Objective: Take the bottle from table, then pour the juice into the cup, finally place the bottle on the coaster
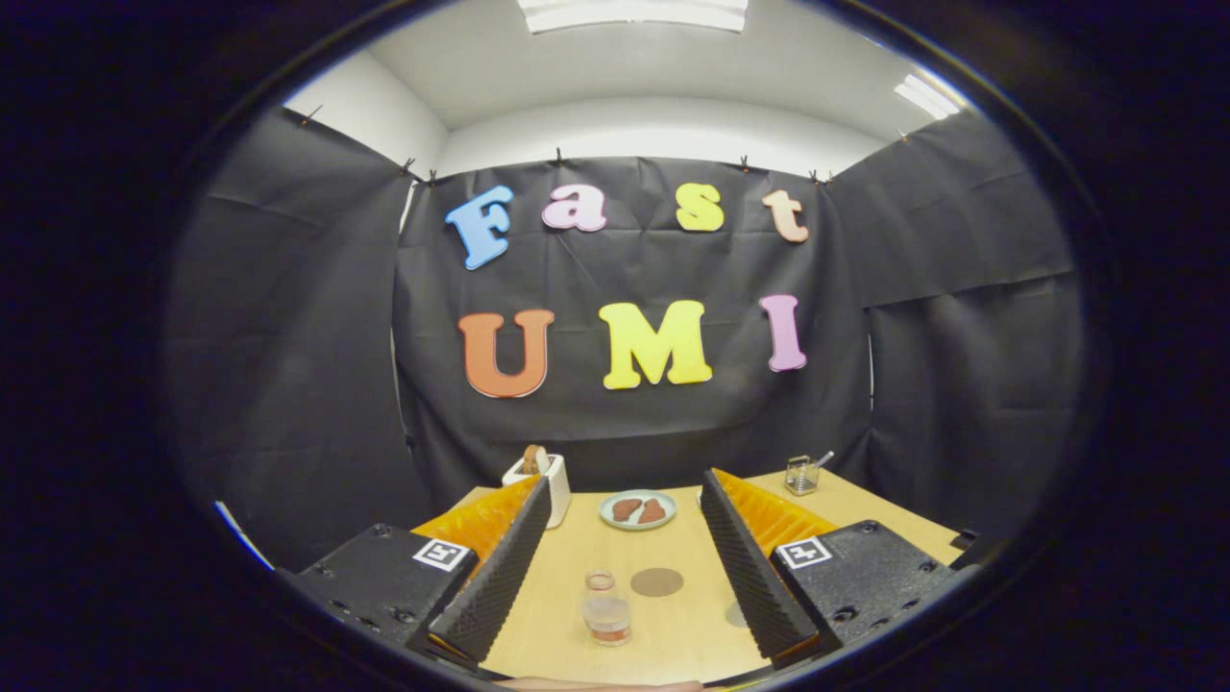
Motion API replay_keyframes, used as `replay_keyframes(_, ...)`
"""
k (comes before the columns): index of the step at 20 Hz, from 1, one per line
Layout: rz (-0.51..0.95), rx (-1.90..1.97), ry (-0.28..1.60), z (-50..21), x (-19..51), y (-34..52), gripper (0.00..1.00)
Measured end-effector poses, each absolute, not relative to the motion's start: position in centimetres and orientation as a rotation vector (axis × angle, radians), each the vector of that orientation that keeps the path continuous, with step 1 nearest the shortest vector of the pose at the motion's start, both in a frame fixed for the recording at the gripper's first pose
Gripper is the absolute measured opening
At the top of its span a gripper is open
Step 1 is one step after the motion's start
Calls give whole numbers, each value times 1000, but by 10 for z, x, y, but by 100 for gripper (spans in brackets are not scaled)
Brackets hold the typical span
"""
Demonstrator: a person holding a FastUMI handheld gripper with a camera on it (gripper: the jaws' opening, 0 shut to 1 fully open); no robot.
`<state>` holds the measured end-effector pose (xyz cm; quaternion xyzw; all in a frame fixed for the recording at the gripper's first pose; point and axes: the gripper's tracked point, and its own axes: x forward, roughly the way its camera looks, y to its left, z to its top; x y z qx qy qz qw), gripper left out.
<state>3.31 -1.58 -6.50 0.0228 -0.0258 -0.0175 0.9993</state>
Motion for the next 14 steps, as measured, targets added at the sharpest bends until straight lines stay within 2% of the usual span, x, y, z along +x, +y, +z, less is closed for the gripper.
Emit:
replay_keyframes(6,18,84,-58,-110,54,3,100)
replay_keyframes(14,-43,52,-29,-161,69,-17,100)
